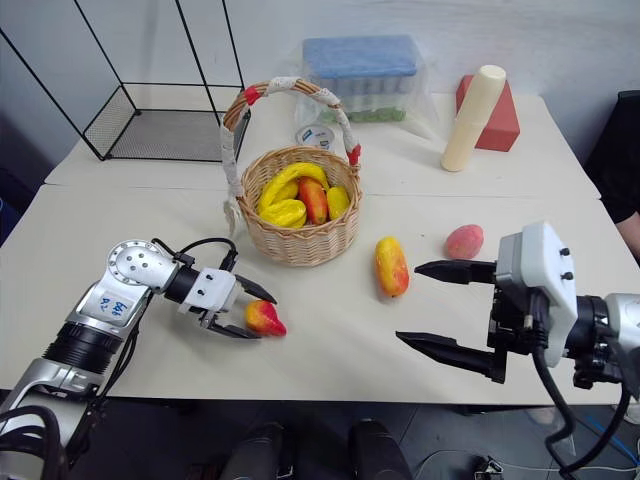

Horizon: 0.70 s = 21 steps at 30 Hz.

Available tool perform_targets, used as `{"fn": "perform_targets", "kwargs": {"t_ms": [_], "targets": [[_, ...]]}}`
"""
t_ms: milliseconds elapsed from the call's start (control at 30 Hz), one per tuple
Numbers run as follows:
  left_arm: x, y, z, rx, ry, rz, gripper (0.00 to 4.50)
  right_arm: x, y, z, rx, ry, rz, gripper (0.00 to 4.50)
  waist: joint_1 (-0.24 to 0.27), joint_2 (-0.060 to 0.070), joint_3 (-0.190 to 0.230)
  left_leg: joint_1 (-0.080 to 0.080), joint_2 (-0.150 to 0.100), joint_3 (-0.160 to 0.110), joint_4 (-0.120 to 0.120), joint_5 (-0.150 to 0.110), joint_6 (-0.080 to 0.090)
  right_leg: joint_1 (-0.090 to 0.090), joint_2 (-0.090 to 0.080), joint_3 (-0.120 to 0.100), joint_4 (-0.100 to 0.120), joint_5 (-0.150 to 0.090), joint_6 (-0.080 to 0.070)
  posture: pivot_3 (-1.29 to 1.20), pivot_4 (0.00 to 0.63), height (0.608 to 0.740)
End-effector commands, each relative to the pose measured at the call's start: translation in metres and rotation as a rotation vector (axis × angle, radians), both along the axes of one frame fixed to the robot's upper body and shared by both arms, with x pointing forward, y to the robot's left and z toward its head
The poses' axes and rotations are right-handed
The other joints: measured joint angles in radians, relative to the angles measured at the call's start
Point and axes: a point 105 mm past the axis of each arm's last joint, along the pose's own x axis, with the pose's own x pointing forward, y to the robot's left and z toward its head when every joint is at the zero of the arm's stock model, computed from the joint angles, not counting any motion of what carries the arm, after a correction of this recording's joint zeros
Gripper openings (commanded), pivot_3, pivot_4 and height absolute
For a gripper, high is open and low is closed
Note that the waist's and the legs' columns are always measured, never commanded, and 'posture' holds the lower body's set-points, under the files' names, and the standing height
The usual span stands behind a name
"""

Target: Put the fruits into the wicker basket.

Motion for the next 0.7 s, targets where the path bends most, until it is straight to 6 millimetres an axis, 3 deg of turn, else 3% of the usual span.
{"fn": "perform_targets", "kwargs": {"t_ms": [33,167,333,467,567,633,700], "targets": [[0.001,0.000,0.006,-0.019,-0.020,0.000,2.20,-0.002,0.001,0.005,0.007,-0.042,0.004,4.50,0.000,0.000,0.000,0.000,0.000,0.000,0.000,0.000,0.000,0.000,0.000,0.000,0.000,0.000,0.000,0.00,0.150,0.740],[-0.004,-0.003,0.029,-0.144,0.047,0.058,2.12,-0.001,0.001,0.006,0.014,-0.049,0.004,4.50,-0.001,0.000,0.000,0.000,0.000,0.000,0.000,0.000,0.000,0.000,0.000,0.000,0.000,0.000,0.000,0.00,0.150,0.740],[-0.005,-0.015,0.093,-0.440,0.145,0.244,2.12,0.002,0.002,0.007,0.037,-0.060,-0.009,4.50,0.000,0.000,0.000,0.000,0.000,-0.002,0.000,0.001,-0.001,0.000,0.000,-0.001,0.001,0.000,0.000,0.00,0.150,0.740],[0.035,-0.020,0.122,-0.583,0.143,0.650,2.12,0.004,0.003,0.005,0.052,-0.068,-0.020,4.50,0.005,0.000,0.000,0.000,-0.001,-0.003,0.002,0.001,-0.001,0.002,0.000,-0.002,0.000,0.000,0.001,0.00,0.150,0.740],[0.048,-0.019,0.130,-0.658,0.202,0.842,2.12,0.006,0.003,0.005,0.054,-0.084,-0.033,4.50,0.004,-0.001,0.000,0.000,-0.001,-0.004,0.003,0.001,0.000,0.003,0.000,-0.002,0.000,0.001,0.003,0.00,0.150,0.740],[0.035,-0.030,0.122,-0.563,0.157,0.817,2.12,0.012,0.002,0.009,0.080,-0.109,-0.063,4.50,-0.005,-0.002,0.001,0.000,-0.001,-0.003,0.002,0.002,-0.001,0.002,0.000,-0.001,0.000,0.002,0.003,0.00,0.150,0.740],[0.038,-0.031,0.112,-0.454,0.011,0.847,2.12,0.014,0.002,0.009,0.085,-0.120,-0.067,4.50,-0.008,-0.002,0.001,0.000,0.000,-0.002,0.000,0.003,-0.004,0.001,0.001,0.000,-0.001,0.002,0.003,0.00,0.150,0.740]]}}
